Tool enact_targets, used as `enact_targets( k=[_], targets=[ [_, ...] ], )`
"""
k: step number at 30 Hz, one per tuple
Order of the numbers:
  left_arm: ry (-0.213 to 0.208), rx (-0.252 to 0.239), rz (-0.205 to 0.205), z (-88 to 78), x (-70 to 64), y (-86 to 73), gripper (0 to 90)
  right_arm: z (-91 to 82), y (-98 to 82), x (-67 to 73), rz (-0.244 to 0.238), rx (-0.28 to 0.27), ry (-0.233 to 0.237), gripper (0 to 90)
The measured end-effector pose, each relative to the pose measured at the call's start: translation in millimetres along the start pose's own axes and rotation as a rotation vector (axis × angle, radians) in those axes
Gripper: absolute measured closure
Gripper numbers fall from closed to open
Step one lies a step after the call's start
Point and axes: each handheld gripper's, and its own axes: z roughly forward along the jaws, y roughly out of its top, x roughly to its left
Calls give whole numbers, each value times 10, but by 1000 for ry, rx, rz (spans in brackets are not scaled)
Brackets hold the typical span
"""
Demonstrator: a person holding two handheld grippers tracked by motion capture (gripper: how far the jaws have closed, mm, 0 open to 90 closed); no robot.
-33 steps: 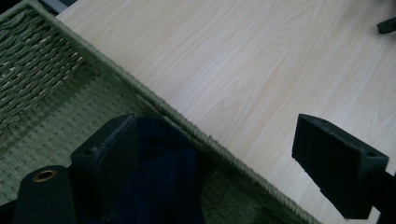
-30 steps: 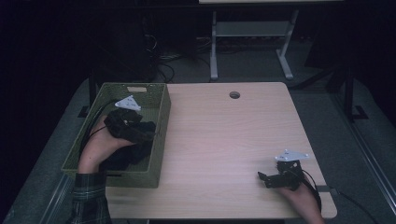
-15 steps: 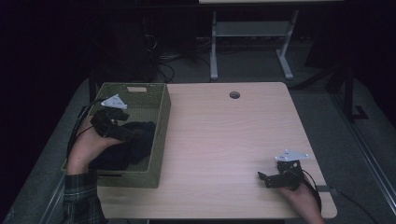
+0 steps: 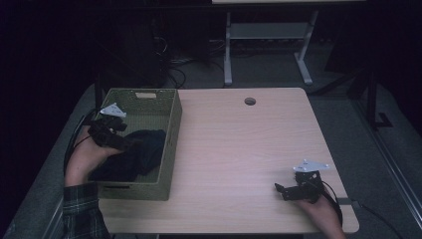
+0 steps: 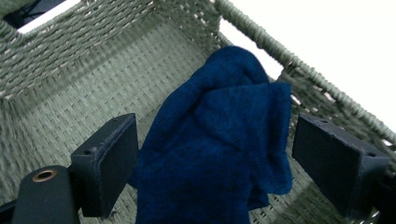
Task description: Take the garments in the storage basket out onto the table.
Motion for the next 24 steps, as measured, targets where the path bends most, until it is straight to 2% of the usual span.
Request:
enact_targets(
  k=[7,14,24],
  targets=[
    [13,17,0,10,67,-90,141,0,0,0,0,0,0,14],
    [-4,32,0,44,79,-151,137,0,0,0,0,0,0,14],
    [-18,90,-6,143,122,-251,134,0,0,0,0,0,0,14]
  ],
)
